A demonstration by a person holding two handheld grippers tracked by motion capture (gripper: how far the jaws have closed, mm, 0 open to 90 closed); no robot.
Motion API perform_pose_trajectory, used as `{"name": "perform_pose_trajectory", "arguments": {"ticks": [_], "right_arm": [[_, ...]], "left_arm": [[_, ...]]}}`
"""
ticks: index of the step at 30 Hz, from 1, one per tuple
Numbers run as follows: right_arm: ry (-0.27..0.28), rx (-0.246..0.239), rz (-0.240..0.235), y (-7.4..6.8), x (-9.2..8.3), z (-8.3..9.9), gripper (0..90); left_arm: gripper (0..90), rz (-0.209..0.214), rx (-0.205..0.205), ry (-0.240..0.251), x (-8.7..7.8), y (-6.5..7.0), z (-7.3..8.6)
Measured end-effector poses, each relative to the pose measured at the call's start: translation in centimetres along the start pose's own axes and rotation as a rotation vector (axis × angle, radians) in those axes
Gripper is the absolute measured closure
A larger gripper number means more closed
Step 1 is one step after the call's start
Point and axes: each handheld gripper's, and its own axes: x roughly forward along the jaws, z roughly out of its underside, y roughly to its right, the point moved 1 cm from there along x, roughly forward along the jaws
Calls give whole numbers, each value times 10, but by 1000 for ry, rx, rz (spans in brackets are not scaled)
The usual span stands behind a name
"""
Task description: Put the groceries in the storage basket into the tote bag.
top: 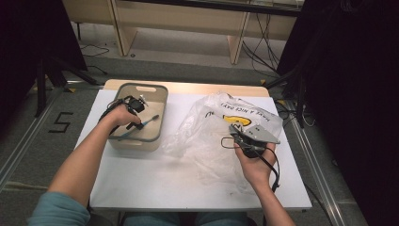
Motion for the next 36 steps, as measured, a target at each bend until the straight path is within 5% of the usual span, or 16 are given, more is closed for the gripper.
{"name": "perform_pose_trajectory", "arguments": {"ticks": [36], "right_arm": [[-3,-5,-3,-1,1,0,900]], "left_arm": [[801,-26,-30,-34,-1,3,-5]]}}
